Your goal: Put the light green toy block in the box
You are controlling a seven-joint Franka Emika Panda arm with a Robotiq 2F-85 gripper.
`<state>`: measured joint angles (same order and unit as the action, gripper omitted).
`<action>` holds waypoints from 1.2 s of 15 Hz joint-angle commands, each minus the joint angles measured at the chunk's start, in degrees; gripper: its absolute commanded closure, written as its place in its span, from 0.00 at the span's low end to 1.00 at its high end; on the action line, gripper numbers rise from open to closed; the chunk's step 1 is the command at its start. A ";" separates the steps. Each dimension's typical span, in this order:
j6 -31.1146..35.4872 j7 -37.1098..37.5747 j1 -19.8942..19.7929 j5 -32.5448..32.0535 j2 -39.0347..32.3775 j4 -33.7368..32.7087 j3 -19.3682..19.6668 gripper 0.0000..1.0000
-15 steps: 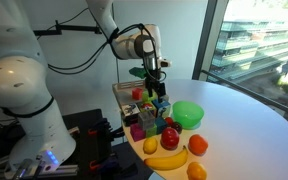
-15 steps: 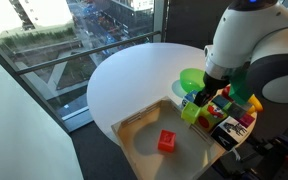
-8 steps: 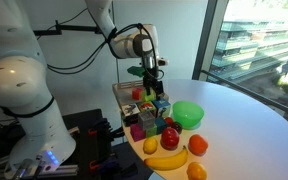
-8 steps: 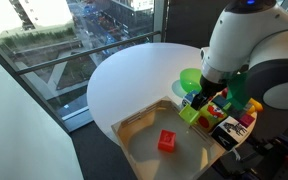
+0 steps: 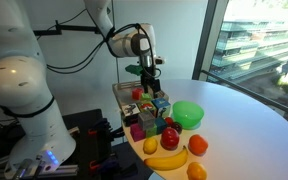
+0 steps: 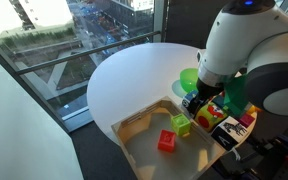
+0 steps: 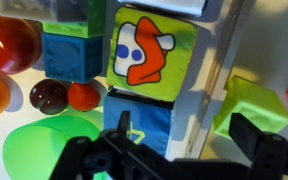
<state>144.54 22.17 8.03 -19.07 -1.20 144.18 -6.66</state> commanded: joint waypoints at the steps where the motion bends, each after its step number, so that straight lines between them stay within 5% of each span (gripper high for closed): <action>1: -1.59 -3.60 0.00 5.30 1.93 -0.21 -0.48 0.00; 6: -5.26 -6.58 -0.70 10.00 5.86 0.38 -0.09 0.00; 18: -26.04 -13.41 -4.89 10.49 18.03 -0.32 2.79 0.00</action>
<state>123.43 11.27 4.28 -9.52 13.42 144.13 -4.58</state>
